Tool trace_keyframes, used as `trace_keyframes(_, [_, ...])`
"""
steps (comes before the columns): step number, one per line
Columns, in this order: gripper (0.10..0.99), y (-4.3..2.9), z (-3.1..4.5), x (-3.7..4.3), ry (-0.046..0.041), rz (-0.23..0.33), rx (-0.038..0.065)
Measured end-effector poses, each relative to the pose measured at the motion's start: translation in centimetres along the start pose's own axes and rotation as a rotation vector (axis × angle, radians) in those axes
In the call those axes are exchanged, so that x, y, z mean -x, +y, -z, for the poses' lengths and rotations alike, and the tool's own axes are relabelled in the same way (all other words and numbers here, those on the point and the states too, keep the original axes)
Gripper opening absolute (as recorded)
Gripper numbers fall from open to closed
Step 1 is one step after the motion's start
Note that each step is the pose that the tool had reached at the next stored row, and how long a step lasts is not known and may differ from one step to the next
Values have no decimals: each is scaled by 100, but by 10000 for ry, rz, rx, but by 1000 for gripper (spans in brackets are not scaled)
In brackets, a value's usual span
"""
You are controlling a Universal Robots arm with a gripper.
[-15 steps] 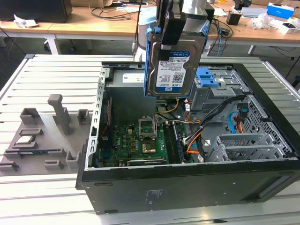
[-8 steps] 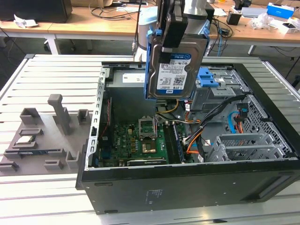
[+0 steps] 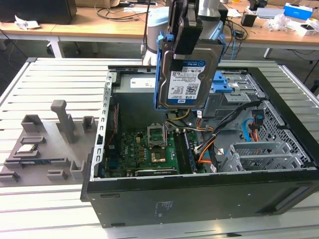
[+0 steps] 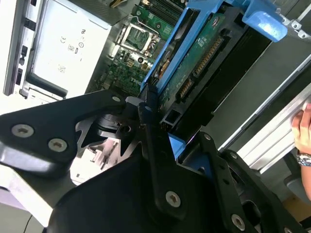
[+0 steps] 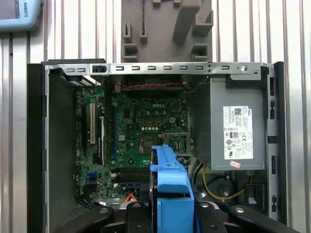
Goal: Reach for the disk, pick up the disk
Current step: 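Pick up the disk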
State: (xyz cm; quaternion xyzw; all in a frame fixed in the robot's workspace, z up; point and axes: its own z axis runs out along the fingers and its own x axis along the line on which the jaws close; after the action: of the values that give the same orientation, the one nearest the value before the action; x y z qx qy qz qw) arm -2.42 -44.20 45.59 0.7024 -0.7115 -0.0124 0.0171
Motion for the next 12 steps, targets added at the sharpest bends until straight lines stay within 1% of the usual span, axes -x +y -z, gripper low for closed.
trace_keyframes(2, [369, -4, 0, -39, 0, 0, 1])
trace_keyframes(5, [369, -4, 0, -77, 0, 0, 0])
trace_keyframes(12, [369, -6, 0, -143, 1, 1, 0])
